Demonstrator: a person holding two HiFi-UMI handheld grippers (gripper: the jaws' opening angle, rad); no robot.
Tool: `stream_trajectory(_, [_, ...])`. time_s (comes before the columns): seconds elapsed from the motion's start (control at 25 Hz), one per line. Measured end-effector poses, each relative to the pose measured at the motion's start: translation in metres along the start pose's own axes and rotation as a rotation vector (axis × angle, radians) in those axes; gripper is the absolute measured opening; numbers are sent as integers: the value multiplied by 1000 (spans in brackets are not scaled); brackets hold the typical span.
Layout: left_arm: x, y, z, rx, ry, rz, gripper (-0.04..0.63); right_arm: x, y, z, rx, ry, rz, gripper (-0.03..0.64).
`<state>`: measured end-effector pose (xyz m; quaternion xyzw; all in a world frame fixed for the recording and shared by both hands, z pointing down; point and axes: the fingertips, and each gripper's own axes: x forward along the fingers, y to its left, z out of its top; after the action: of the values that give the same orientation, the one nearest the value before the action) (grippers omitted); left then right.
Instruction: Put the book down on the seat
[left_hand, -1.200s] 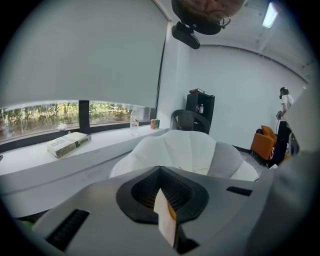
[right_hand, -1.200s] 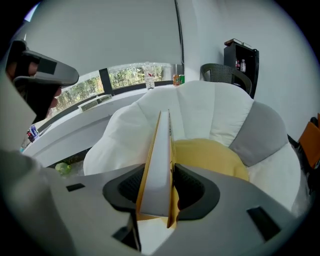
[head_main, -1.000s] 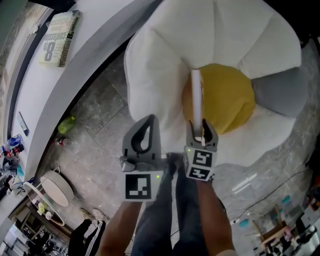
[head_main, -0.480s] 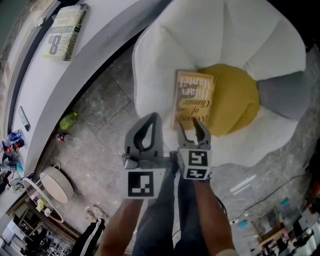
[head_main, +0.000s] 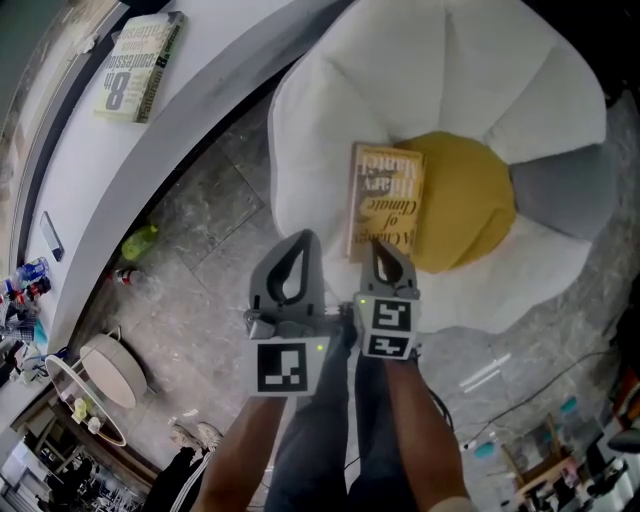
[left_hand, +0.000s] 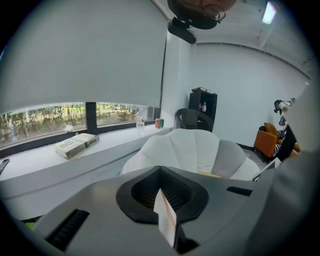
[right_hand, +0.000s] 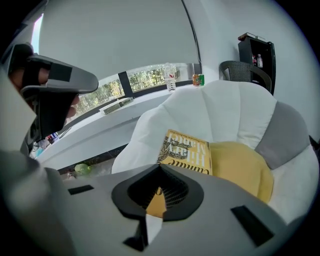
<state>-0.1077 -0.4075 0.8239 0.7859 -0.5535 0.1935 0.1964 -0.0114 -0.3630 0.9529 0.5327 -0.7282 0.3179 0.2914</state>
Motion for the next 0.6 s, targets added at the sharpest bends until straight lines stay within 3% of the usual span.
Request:
stream_trajectory(0.36, [-15, -12, 46, 42, -42, -1, 6, -38, -9, 39, -16, -22, -21, 4])
stream_trajectory(0.6, [-42, -29, 110, 73, -92, -3, 6, -104, -19, 105, -10, -90, -51, 4])
